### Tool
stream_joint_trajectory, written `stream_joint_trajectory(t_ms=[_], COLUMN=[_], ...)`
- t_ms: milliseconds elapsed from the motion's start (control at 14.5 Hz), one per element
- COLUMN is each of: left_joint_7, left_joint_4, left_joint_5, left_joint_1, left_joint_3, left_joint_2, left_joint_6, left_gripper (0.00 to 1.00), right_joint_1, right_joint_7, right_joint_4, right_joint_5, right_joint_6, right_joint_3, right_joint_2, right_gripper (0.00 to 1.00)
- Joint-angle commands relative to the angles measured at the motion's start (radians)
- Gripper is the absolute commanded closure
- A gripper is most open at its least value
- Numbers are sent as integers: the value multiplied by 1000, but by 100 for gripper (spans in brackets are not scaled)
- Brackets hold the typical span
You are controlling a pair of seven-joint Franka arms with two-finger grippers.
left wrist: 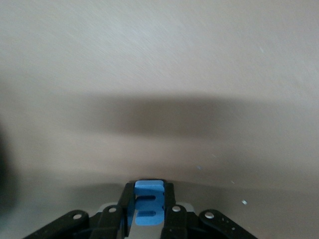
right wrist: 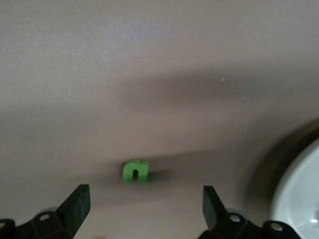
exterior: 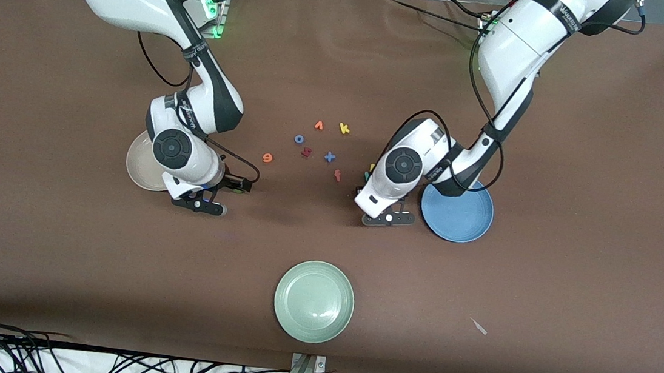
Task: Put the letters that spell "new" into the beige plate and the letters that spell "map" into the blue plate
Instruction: 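Grasp the green n with the right gripper while the left drops blue m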
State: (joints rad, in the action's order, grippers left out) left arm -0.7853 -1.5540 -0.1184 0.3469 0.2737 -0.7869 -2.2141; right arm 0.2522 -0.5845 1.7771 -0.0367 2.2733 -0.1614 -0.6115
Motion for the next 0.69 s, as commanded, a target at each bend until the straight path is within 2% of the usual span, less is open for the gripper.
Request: stream_joint_trajectory(t_ms=[0, 138, 344, 550, 619], left_joint_7=[90, 196, 374, 391, 391], left_joint_4=[57, 97, 81, 43, 34], left_joint_5=[-35, -35, -37, -47, -93], left_joint_1=[-46, -100, -167, -209, -210], left_joint_3=[2, 2, -4, -7, -7], left_joint_2=[64, 90, 100, 83, 60], left_joint_6=[170, 279, 346, 344, 340], left_gripper=[100, 100, 99, 94, 94], right_joint_1=[15, 22, 27, 25, 25], right_joint_7=[-72, -86, -86, -83, -80], right_joint_4=[-28, -28, -22, -19, -19], right_joint_5=[15, 15, 15, 14, 14], right_joint_6=[29, 29, 51, 64, 66], right_joint_3=[-1, -1, -1, -1, -1], right_joint_2=[-43, -50, -62, -79, -79], right_gripper=[0, 0, 2, 14, 20])
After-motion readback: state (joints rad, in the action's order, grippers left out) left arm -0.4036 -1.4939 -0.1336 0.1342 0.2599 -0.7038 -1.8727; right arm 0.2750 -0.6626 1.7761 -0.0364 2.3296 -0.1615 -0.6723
